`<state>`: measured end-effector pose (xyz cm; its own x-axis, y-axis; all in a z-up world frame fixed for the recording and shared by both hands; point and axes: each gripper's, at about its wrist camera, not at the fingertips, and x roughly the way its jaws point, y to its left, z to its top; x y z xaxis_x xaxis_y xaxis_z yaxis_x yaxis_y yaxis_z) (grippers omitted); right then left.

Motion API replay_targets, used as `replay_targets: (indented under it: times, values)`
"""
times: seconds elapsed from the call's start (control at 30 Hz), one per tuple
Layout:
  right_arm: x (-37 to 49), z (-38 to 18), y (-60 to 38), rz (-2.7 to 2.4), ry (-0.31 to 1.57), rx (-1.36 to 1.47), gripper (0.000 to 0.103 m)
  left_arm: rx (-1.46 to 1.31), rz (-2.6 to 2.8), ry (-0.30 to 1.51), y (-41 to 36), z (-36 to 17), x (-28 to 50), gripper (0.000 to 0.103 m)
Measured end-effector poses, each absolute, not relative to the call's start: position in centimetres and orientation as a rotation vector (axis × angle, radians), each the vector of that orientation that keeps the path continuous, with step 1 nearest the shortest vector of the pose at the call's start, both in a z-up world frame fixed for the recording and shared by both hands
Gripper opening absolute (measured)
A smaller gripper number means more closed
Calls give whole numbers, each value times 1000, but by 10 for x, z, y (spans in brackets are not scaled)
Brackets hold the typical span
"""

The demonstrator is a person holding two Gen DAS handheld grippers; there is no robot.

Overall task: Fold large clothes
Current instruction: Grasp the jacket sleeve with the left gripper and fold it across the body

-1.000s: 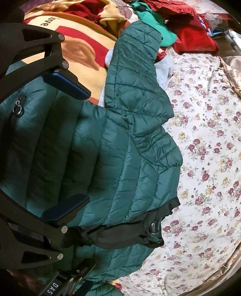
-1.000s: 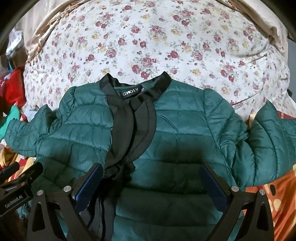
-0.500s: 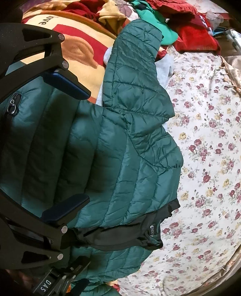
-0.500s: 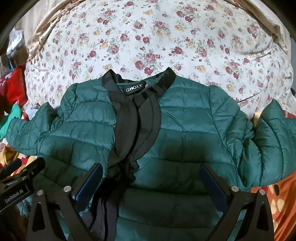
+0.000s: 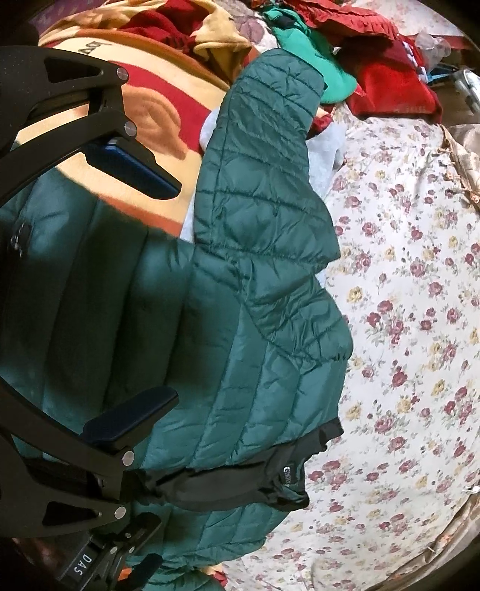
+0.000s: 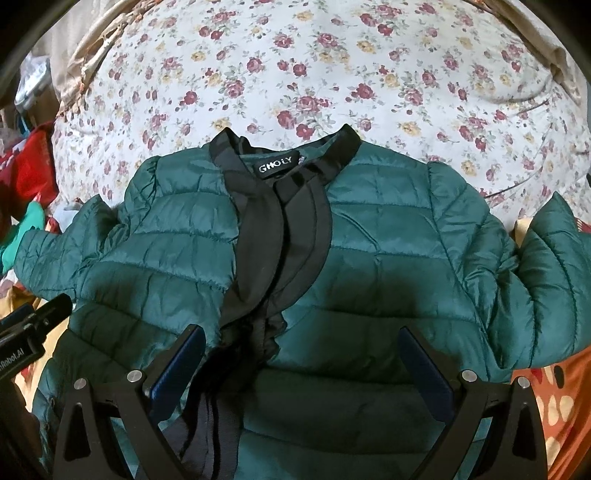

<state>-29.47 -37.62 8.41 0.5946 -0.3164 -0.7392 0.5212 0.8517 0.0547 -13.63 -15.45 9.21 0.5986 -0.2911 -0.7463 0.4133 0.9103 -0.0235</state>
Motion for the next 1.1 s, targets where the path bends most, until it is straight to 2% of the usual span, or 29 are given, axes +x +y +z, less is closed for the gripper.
replay_targets:
  times: [0.23,0.47,0.57,0.93,1.03,1.07,1.1]
  values:
    - [-294,80,-377,-478,810,299,103,90,-332,830,-107,102,-102,102]
    - [-294,79,-376,-465,814,311,103,1,-132,908,-40,99,-26,102]
    - [-294,78,-377,-461,819,323,103,-11,-19,885,-8,99,8,102]
    - [-287,61,-381,-433,865,359,103,92,231,870,61,82,118,102]
    - [-286,59,-382,-419,873,372,103,127,236,895,69,68,134,95]
    - [-285,58,-382,-414,875,378,103,127,224,911,69,64,138,90]
    - [-285,58,-382,-410,877,381,103,116,201,925,71,60,140,76]
